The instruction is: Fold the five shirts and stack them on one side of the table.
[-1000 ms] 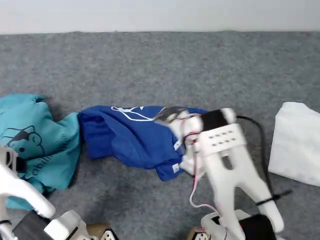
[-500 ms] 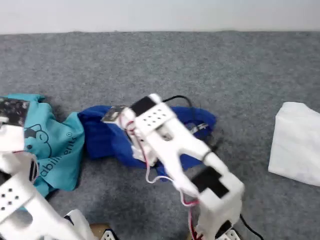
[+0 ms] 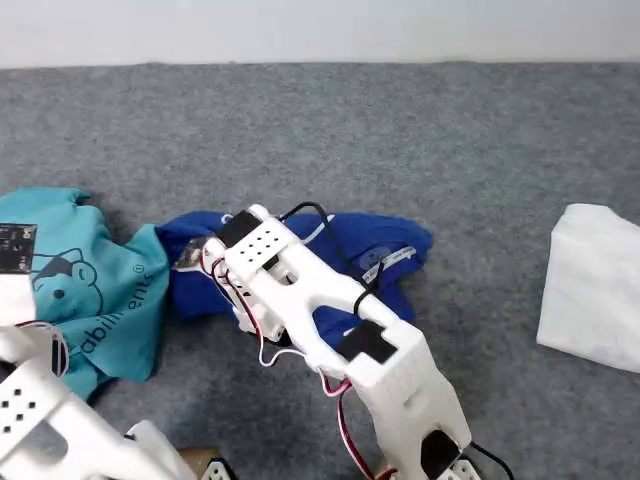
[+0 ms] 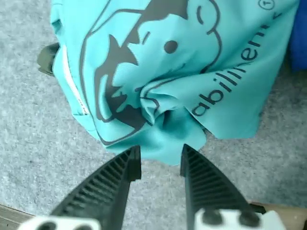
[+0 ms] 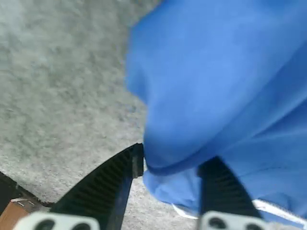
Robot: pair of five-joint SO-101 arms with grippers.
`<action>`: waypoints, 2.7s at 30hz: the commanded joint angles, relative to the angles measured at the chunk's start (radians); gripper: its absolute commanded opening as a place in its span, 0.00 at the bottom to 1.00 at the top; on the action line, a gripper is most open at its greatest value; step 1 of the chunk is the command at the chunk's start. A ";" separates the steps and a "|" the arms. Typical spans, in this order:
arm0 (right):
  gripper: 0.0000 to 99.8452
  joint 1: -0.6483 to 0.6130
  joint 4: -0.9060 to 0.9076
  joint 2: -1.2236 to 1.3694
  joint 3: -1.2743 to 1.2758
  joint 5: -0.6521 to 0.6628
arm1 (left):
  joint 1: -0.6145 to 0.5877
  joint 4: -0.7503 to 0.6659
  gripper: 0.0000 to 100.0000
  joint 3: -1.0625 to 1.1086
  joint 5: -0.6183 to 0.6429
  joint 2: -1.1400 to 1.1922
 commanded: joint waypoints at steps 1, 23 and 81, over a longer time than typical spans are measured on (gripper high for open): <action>0.01 0.019 0.008 -0.007 -0.043 -0.009 | -0.006 -0.015 0.14 -0.005 0.003 -0.018; 0.01 0.631 0.110 -0.642 0.229 0.377 | 0.109 0.051 0.14 -0.013 0.003 -0.026; 0.01 0.952 0.105 -0.386 0.055 0.390 | 0.921 -0.405 0.14 -0.008 0.170 0.941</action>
